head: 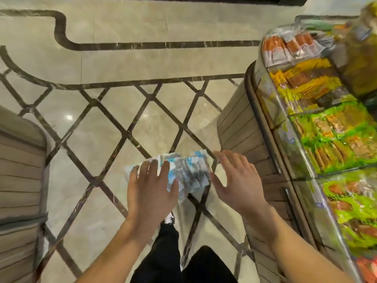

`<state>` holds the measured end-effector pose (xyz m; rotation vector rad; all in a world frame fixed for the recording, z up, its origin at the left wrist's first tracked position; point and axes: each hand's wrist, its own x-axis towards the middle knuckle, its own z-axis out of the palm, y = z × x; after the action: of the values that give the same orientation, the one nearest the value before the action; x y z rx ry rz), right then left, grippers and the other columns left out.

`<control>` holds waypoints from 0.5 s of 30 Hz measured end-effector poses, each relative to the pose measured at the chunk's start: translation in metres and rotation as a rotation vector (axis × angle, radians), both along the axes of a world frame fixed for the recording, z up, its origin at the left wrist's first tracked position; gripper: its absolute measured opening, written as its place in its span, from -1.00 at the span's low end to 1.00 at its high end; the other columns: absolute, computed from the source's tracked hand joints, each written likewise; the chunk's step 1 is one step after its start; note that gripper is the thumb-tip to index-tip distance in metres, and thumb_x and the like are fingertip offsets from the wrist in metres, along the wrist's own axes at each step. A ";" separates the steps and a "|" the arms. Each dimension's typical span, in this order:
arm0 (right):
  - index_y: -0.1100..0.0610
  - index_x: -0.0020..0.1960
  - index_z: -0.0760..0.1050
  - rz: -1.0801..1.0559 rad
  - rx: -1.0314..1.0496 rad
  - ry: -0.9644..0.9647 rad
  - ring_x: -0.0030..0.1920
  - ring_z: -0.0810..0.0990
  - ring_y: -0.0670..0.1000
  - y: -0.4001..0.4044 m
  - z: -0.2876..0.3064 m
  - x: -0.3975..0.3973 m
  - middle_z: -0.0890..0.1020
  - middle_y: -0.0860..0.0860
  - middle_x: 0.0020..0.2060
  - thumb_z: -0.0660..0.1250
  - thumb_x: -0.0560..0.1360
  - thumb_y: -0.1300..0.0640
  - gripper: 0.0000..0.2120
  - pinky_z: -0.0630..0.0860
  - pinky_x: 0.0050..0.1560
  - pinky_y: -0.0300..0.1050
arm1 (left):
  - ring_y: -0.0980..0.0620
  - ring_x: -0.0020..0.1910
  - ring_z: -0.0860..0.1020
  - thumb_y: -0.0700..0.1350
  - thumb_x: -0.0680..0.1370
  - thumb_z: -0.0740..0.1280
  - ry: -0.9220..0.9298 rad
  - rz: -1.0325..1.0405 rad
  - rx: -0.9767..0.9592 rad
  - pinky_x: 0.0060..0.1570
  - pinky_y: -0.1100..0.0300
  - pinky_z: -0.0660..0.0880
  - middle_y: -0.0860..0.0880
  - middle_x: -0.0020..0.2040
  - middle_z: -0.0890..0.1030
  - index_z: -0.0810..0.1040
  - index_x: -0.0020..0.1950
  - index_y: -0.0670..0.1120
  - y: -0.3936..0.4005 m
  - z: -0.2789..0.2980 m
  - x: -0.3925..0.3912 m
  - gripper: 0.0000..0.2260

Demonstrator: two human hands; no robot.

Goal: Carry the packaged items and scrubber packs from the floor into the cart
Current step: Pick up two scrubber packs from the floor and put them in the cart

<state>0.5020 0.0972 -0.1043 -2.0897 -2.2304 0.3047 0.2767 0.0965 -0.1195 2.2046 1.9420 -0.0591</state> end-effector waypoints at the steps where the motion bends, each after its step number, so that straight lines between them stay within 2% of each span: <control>1: 0.00 0.53 0.40 -0.001 -0.010 0.005 0.35 0.55 0.17 0.008 -0.011 0.001 0.57 0.06 0.37 0.32 0.60 -0.14 -0.46 0.59 0.21 0.15 | -0.29 0.11 0.67 0.14 0.55 0.14 -0.010 0.012 -0.017 0.17 -0.17 0.55 -0.26 0.13 0.71 0.68 0.26 -0.19 0.008 -0.010 0.002 -0.46; 5: 0.04 0.53 0.40 -0.020 -0.010 0.048 0.30 0.57 0.16 0.034 -0.055 0.008 0.56 0.07 0.38 0.37 0.61 -0.07 -0.47 0.61 0.16 0.12 | -0.29 0.10 0.67 0.09 0.54 0.30 -0.036 0.077 -0.066 0.14 -0.17 0.55 -0.25 0.10 0.70 0.67 0.28 -0.17 0.034 -0.055 0.011 -0.54; 8: 0.03 0.52 0.42 -0.062 -0.058 0.056 0.28 0.58 0.14 0.062 -0.106 0.013 0.57 0.05 0.36 0.39 0.59 -0.07 -0.46 0.59 0.13 0.07 | -0.24 0.23 0.62 0.16 0.61 0.23 -0.012 0.096 -0.191 0.25 -0.14 0.49 -0.20 0.23 0.67 0.63 0.39 -0.09 0.054 -0.114 0.017 -0.52; 11: 0.01 0.50 0.43 -0.073 -0.114 0.077 0.27 0.58 0.15 0.087 -0.175 0.018 0.57 0.04 0.35 0.38 0.57 -0.07 -0.48 0.63 0.15 0.10 | -0.31 -0.01 0.68 0.15 0.55 0.19 -0.051 0.098 -0.235 0.01 -0.18 0.60 -0.26 0.03 0.71 0.72 0.20 -0.17 0.063 -0.194 0.024 -0.49; 15: 0.04 0.53 0.36 -0.013 -0.219 0.064 0.36 0.54 0.23 0.118 -0.292 0.024 0.53 0.11 0.40 0.28 0.62 -0.09 -0.48 0.59 0.24 0.19 | -0.27 0.00 0.69 0.22 0.51 0.14 0.023 0.124 -0.418 0.00 -0.12 0.60 -0.20 0.02 0.73 0.71 0.24 -0.12 0.076 -0.311 0.039 -0.42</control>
<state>0.5256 0.2147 -0.3965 -2.1611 -2.2361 0.6323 0.3161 0.1722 -0.4308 1.8181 1.8669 -0.4316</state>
